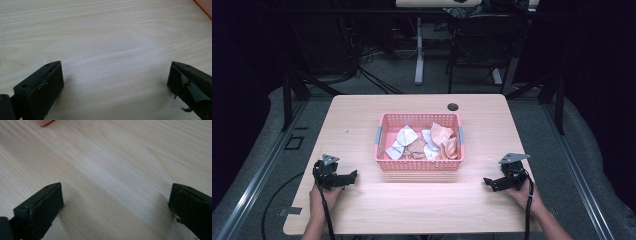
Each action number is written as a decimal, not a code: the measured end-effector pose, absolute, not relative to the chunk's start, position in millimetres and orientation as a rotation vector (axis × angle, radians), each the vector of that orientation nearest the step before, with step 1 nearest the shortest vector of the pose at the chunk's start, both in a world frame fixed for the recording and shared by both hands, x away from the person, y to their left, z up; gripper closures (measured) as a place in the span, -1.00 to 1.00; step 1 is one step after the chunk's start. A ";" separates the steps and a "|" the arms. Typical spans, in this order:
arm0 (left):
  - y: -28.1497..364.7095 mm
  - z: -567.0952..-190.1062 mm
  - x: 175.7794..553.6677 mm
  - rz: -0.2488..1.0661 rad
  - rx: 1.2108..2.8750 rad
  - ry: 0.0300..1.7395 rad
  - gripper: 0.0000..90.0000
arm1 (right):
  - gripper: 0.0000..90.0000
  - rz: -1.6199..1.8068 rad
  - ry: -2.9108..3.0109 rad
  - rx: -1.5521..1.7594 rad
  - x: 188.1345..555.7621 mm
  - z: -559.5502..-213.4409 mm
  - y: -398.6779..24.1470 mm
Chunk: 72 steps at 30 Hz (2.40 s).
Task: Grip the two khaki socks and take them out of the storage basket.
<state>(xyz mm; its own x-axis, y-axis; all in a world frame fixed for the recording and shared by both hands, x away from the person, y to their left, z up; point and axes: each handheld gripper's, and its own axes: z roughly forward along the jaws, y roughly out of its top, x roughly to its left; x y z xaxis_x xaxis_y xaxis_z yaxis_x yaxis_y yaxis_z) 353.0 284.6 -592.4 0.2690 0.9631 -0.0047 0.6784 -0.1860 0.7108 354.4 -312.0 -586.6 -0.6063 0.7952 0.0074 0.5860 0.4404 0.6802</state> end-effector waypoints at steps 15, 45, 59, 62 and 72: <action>290.7 -592.2 354.3 0.587 1.980 1.425 -1.00 | -1.00 0.806 2.441 1.214 361.5 -577.7 -301.5; 300.8 -592.4 374.5 0.602 1.965 1.451 -1.00 | -0.99 0.681 2.649 1.363 385.1 -499.1 -247.6; 300.6 -592.3 374.3 0.603 1.965 1.453 -1.00 | -0.98 0.683 2.627 1.290 404.3 -427.8 -223.5; 300.7 -592.4 374.4 0.602 1.964 1.453 -1.00 | -0.98 0.680 2.640 1.277 409.8 -418.9 -217.9; 300.7 -592.4 374.4 0.602 1.965 1.452 -1.00 | -0.94 0.664 2.696 1.225 428.8 -411.9 -183.9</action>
<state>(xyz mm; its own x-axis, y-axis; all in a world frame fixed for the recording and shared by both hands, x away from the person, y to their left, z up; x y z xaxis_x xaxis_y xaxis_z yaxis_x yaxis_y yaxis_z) 374.4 300.7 -592.4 0.2930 0.9561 0.0007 0.6760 -0.2077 0.7070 428.8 -183.9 -411.9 -0.6695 0.7383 0.0815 0.6916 0.5796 0.4310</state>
